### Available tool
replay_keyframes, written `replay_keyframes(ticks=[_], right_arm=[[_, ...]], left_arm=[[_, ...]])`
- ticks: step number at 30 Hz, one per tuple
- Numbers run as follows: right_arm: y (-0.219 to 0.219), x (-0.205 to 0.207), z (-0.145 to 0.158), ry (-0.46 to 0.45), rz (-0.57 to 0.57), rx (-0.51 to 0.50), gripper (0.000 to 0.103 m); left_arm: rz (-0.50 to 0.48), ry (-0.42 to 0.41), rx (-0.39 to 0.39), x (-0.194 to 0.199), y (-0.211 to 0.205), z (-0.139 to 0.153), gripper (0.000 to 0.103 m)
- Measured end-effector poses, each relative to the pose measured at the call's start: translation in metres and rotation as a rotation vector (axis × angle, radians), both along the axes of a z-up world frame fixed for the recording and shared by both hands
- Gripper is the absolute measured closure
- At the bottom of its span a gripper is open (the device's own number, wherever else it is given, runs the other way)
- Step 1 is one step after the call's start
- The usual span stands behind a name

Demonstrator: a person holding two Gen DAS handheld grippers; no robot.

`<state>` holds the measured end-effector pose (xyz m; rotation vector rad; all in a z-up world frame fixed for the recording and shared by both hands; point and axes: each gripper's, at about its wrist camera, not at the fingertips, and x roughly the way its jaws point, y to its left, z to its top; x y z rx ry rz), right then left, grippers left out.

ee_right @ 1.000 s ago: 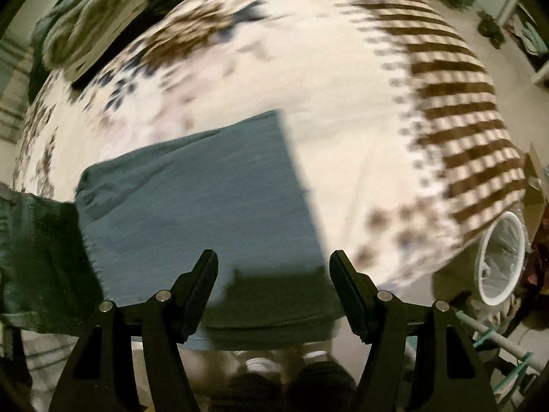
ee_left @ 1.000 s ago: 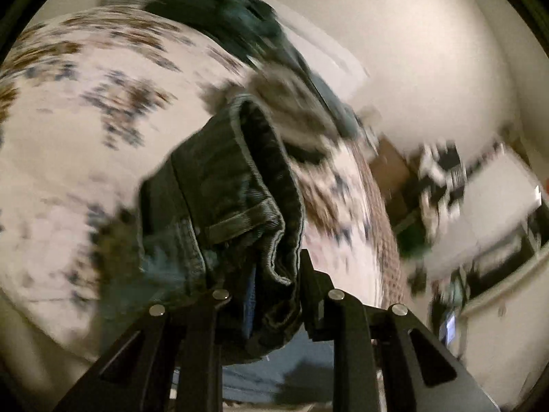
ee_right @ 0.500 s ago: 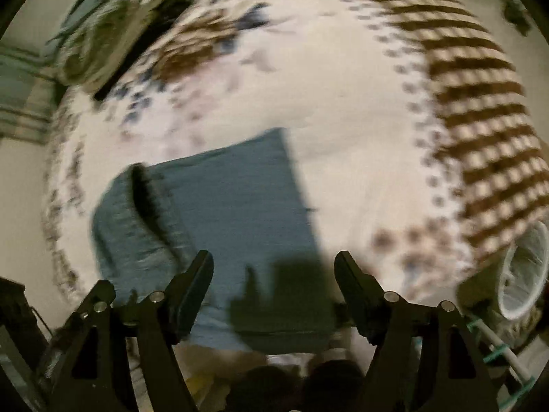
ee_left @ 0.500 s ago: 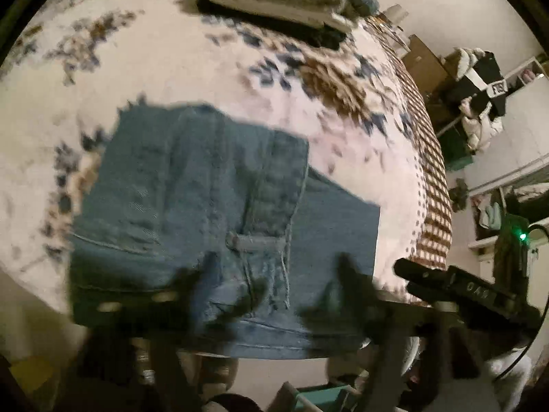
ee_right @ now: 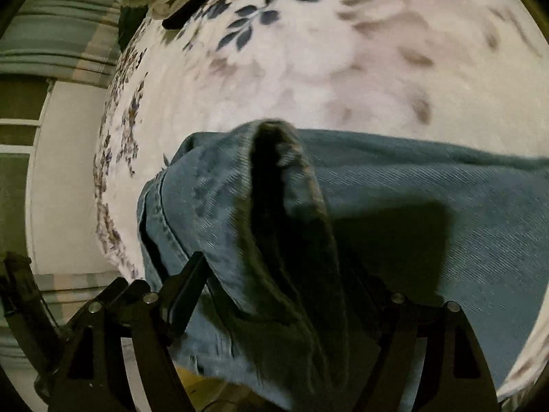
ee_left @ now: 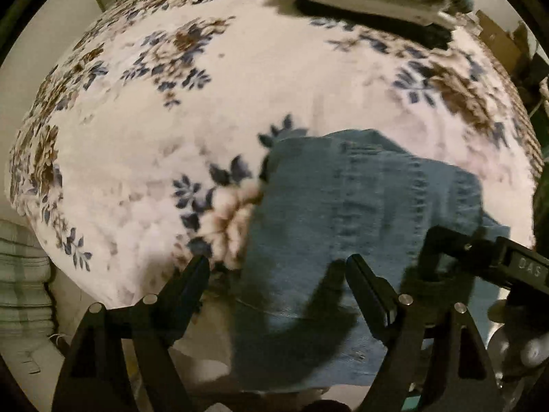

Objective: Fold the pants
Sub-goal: 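Release the waistband with the left tool while the right tool grasps the leg hems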

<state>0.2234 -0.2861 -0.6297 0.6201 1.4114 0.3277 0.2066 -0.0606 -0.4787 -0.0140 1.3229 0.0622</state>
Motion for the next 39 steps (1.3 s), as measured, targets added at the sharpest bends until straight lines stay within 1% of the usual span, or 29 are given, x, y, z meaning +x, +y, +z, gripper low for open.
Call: replay_keyframes(ticks=[1, 2, 3, 4, 5, 7, 8, 9, 11, 15, 18, 23, 26, 28, 32, 34, 37, 39], right_arm=[[0.003, 0.000, -0.001, -0.007, -0.014, -0.012, 0.024], [0.004, 0.001, -0.004, -0.011, -0.038, -0.013, 0.029], [0.004, 0.001, -0.004, -0.011, -0.052, -0.003, 0.044], [0.004, 0.001, -0.005, -0.005, -0.060, 0.011, 0.054], [0.005, -0.001, -0.004, -0.003, -0.074, 0.000, 0.062], [0.007, -0.003, 0.000, -0.022, -0.083, -0.024, 0.069], [0.008, -0.005, 0.004, -0.030, -0.082, -0.045, 0.077], [0.008, -0.007, 0.008, -0.035, -0.085, -0.053, 0.081], [0.007, -0.010, 0.016, -0.038, -0.103, -0.056, 0.085], [-0.001, -0.016, 0.041, -0.065, -0.112, -0.067, 0.090], [-0.015, -0.022, 0.059, -0.076, -0.129, -0.058, 0.091], [-0.056, -0.036, 0.085, -0.088, -0.168, -0.057, 0.092], [-0.083, -0.049, 0.095, -0.086, -0.201, -0.062, 0.092], [-0.107, -0.060, 0.100, -0.076, -0.233, -0.073, 0.092], [-0.160, -0.085, 0.105, -0.050, -0.324, -0.121, 0.092], [-0.188, -0.097, 0.102, -0.030, -0.379, -0.141, 0.092], [-0.224, -0.113, 0.089, 0.008, -0.446, -0.162, 0.092], [-0.238, -0.119, 0.067, 0.054, -0.463, -0.152, 0.092]], left_arm=[[0.005, 0.005, 0.000, 0.001, 0.002, -0.002, 0.022], [0.010, 0.013, -0.001, 0.002, 0.004, -0.005, 0.022], [0.013, 0.017, 0.000, 0.002, 0.006, -0.005, 0.022], [0.014, 0.019, 0.000, 0.002, 0.007, -0.007, 0.022], [0.016, 0.020, 0.004, 0.002, 0.008, -0.008, 0.022], [0.017, 0.022, 0.006, 0.001, 0.007, -0.008, 0.022], [0.018, 0.023, 0.007, 0.000, 0.007, -0.008, 0.022], [0.018, 0.022, 0.006, 0.000, 0.007, -0.007, 0.022], [0.019, 0.017, 0.007, -0.001, 0.006, -0.004, 0.022], [0.023, 0.008, -0.003, -0.003, 0.003, 0.002, 0.022], [0.019, 0.000, -0.022, -0.004, -0.002, 0.010, 0.022], [0.016, -0.017, -0.078, -0.005, -0.010, 0.026, 0.022], [0.015, -0.014, -0.116, -0.006, -0.014, 0.031, 0.022], [0.006, -0.008, -0.126, -0.007, -0.017, 0.031, 0.022], [-0.014, 0.019, -0.153, -0.007, -0.027, 0.024, 0.022], [-0.020, 0.033, -0.171, -0.006, -0.032, 0.020, 0.022], [-0.047, 0.045, -0.176, -0.002, -0.046, 0.012, 0.022], [-0.065, 0.058, -0.176, 0.002, -0.056, 0.004, 0.022]])
